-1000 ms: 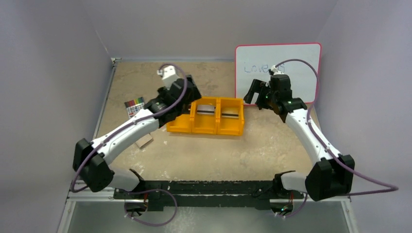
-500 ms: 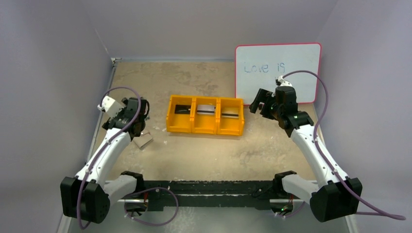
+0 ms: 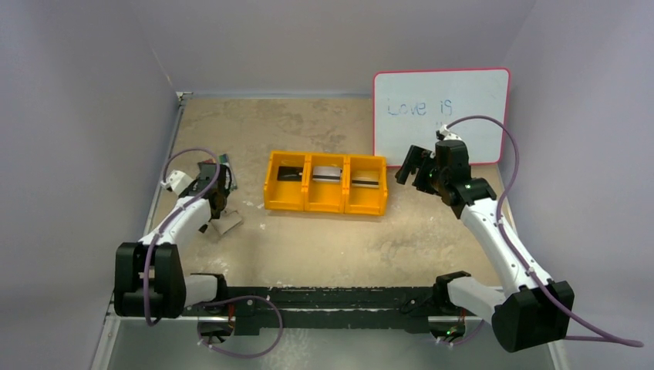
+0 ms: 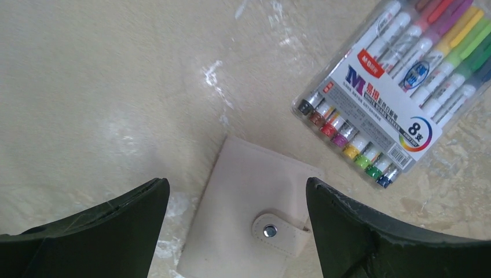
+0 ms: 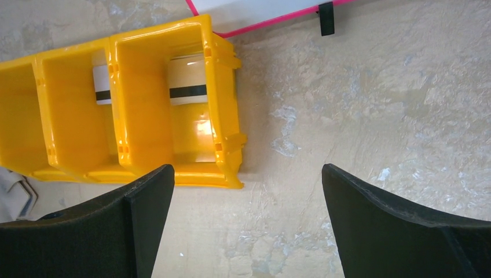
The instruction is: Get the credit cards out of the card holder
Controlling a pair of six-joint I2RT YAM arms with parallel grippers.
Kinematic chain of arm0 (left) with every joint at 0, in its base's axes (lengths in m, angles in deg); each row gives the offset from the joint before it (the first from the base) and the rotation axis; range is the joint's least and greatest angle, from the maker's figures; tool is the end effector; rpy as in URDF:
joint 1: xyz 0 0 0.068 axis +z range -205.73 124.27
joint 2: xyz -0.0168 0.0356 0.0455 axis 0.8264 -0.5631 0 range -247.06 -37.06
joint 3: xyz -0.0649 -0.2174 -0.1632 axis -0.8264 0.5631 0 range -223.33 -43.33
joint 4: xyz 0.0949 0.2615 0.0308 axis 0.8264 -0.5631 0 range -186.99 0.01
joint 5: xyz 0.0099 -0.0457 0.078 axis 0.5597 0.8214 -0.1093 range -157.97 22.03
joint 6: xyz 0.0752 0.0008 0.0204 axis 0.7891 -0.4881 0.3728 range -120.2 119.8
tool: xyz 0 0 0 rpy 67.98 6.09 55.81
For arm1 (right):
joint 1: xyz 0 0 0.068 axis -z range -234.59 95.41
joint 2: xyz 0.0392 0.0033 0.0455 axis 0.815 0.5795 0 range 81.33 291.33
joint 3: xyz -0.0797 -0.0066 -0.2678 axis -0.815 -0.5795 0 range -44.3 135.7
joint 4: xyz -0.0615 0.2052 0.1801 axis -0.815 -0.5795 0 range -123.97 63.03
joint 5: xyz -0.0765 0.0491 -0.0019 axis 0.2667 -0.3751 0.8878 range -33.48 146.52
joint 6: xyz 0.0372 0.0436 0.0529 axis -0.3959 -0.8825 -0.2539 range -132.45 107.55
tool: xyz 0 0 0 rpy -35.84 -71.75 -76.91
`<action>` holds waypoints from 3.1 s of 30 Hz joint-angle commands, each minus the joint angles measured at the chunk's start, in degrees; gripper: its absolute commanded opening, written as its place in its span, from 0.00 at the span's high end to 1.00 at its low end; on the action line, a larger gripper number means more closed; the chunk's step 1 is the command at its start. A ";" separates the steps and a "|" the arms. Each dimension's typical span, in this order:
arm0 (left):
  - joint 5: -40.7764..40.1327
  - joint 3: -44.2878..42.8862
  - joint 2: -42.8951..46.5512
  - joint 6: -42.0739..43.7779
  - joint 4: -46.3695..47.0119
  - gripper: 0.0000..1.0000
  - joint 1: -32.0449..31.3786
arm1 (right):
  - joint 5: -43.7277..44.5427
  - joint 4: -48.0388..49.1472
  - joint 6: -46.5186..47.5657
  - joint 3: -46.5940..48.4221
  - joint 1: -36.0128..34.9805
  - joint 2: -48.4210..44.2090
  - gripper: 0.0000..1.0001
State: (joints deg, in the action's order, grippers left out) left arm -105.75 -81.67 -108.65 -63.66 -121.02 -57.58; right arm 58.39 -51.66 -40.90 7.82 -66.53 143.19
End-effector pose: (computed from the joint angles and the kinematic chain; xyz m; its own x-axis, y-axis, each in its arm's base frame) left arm 0.2448 0.0330 0.1616 -0.1875 -0.7015 -0.6876 -0.9129 0.3829 -0.1417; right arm 0.2735 0.0556 0.2872 -0.5723 0.3655 -0.7341 0.1048 0.9204 0.3766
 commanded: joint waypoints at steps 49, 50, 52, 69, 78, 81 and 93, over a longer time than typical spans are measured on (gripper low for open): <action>20.81 16.99 15.40 -11.89 5.29 0.73 -30.17 | -3.92 1.60 -0.64 -3.46 -0.05 -1.78 0.00; 20.62 17.73 15.93 -12.86 5.95 0.73 -31.98 | -4.37 2.21 -0.82 -3.86 -0.02 -2.15 0.00; 19.29 18.48 16.33 -15.22 6.50 0.72 -35.95 | -5.24 3.00 -1.22 -4.48 -0.08 -2.70 0.00; 1.57 -2.85 -11.25 -11.34 19.45 0.44 -64.86 | -25.88 17.88 -9.56 -19.35 -0.08 -17.90 0.00; -1.33 0.65 -5.36 -12.08 20.65 0.21 -64.77 | -26.63 16.52 -12.25 -27.14 -4.67 -22.77 0.12; -1.38 1.89 -4.14 -12.89 20.99 0.21 -64.77 | -23.02 15.14 -13.22 -26.76 -8.17 -21.83 0.20; 5.61 5.85 -3.92 -16.30 23.63 0.04 -60.00 | -6.42 19.67 -19.40 -20.85 -28.99 -3.28 0.34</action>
State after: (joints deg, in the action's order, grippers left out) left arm -102.43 -78.72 -114.05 -76.97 -100.34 -119.32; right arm 43.11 -35.22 -57.90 -18.96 -89.39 134.56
